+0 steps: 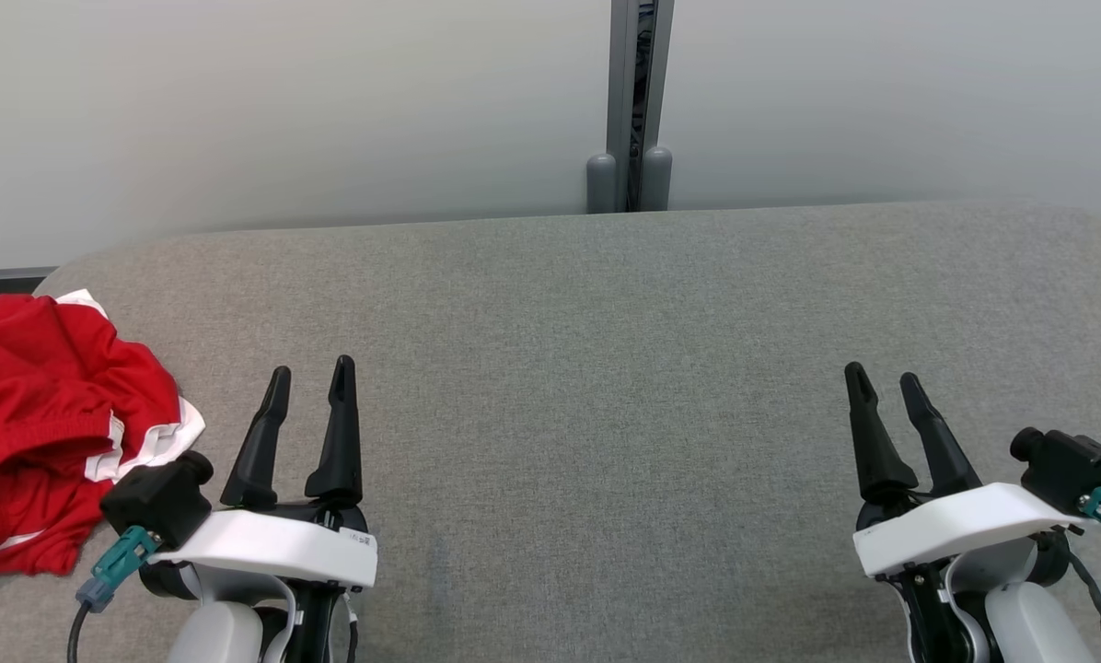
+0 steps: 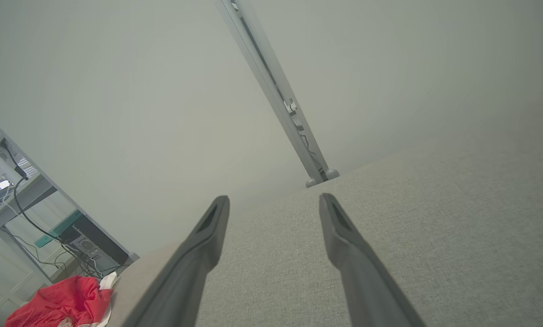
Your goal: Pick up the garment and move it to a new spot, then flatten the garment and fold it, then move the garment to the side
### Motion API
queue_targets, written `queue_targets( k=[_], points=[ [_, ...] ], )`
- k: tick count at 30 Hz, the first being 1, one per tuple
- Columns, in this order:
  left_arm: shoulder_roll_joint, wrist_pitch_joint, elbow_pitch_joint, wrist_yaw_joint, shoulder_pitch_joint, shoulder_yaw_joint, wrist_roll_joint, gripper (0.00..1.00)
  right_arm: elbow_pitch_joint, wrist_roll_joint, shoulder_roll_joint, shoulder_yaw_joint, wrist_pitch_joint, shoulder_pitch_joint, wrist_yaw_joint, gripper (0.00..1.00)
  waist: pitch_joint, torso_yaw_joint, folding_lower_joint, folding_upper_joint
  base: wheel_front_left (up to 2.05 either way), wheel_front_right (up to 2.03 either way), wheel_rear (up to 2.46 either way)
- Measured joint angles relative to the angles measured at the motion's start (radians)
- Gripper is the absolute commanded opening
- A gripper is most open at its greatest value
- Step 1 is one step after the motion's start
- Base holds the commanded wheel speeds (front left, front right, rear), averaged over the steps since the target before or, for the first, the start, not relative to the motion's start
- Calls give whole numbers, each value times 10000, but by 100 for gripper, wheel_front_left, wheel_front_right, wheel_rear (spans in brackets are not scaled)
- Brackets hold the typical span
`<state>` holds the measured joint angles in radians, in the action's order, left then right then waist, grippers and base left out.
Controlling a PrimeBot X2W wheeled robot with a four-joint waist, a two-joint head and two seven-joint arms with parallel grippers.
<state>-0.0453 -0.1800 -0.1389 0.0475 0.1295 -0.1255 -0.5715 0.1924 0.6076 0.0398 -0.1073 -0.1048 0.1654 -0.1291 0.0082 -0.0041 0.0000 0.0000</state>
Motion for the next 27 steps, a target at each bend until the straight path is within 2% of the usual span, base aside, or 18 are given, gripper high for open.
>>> queue_targets(
  k=[8, 27],
  points=[
    [-2, -148, 182, -4, -155, -2, 790, 100, -40, -644, 13, -209, -259, 0, 0, 100, -51, 10, 0, 0, 0, 0, 0],
    [-13, -408, 17, 42, -398, 136, 1712, 100, 31, -1755, 21, -625, -809, -7, -2, 100, -142, -23, 0, 0, 0, 0, 0]
  ],
)
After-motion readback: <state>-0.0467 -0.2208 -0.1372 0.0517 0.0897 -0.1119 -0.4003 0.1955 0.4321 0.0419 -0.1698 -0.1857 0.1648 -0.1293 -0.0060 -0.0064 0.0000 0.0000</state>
